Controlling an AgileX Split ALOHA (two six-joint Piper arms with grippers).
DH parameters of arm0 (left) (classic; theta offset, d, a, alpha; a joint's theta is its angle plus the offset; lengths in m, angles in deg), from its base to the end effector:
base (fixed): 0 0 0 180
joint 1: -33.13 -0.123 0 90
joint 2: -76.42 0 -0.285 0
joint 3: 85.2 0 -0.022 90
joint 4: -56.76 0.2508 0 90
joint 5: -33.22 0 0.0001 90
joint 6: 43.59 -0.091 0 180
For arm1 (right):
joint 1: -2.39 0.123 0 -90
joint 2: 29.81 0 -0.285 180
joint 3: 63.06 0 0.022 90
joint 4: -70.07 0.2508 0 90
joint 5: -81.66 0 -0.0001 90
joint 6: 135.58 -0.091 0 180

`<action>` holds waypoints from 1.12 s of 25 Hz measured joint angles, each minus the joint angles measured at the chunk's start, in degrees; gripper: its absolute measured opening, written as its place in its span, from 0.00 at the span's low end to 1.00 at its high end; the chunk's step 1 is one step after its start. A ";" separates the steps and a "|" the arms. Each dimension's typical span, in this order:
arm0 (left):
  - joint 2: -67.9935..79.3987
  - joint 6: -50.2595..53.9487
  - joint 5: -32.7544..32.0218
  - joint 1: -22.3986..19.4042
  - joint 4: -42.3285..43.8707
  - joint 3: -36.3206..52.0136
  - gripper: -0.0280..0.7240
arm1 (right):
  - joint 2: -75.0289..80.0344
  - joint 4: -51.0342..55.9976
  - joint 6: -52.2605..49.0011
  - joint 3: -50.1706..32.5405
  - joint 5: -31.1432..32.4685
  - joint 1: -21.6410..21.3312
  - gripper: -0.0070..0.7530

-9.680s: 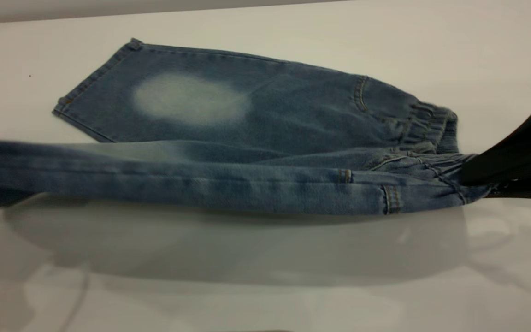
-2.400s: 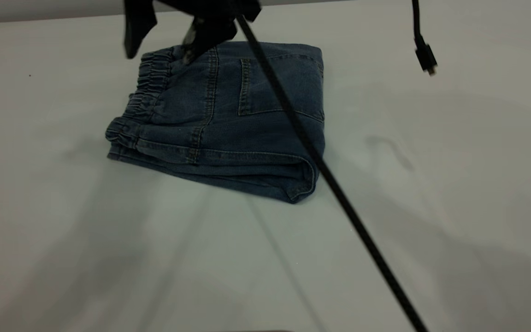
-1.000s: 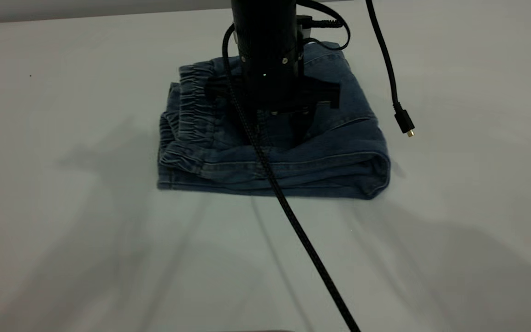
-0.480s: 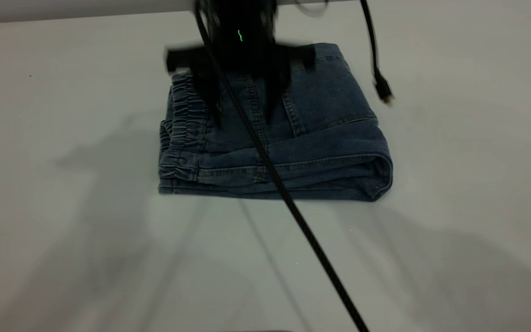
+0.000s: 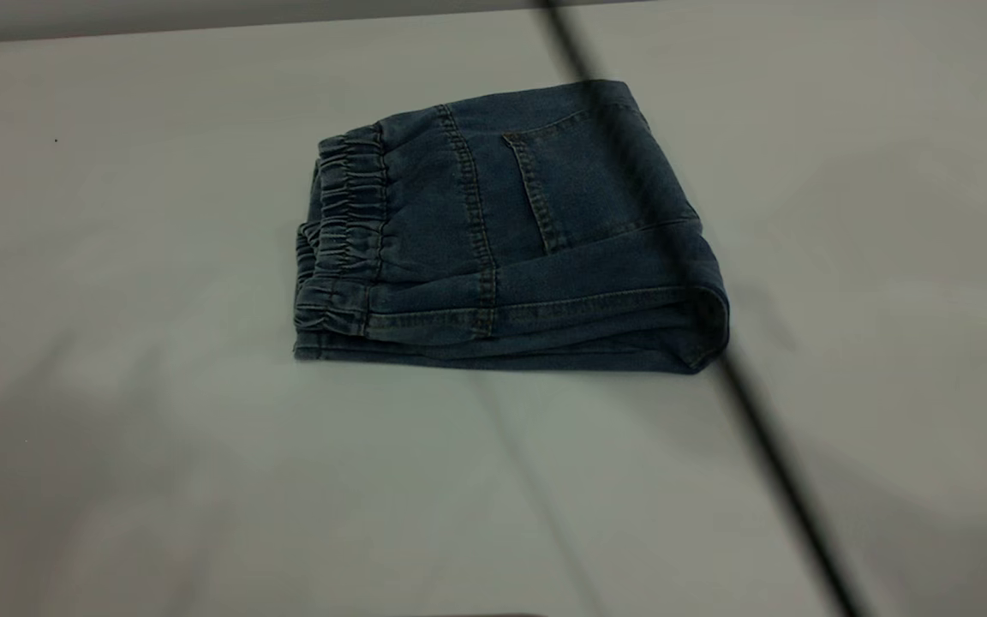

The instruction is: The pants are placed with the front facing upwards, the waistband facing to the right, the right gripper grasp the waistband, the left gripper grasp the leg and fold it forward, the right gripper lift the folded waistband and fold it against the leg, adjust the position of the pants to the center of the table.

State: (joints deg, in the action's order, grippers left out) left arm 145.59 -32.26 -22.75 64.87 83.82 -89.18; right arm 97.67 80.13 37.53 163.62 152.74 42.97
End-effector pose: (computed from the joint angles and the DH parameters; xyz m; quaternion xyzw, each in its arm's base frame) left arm 0.1809 -0.0715 0.4749 0.1685 0.8301 0.0416 0.5298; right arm 0.3396 0.3107 0.3320 -0.2729 0.9270 0.1774 0.1864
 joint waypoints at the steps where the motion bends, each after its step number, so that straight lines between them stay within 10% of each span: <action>1: -1.94 -0.84 -1.95 0.00 -1.35 0.00 0.65 | -2.48 0.20 1.66 0.00 0.22 0.00 0.53; 16: -20.64 -7.83 -11.16 0.00 -14.08 3.63 0.65 | -43.62 -2.71 9.33 -20.80 1.37 0.00 0.52; 28: -29.28 -7.83 -11.16 0.00 -21.19 36.40 0.65 | -75.69 -10.06 2.00 -59.92 1.62 0.00 0.52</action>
State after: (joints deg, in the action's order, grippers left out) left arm 116.31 -40.09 -33.92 64.87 62.63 -52.78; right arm 21.99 70.07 39.53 103.70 154.36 42.97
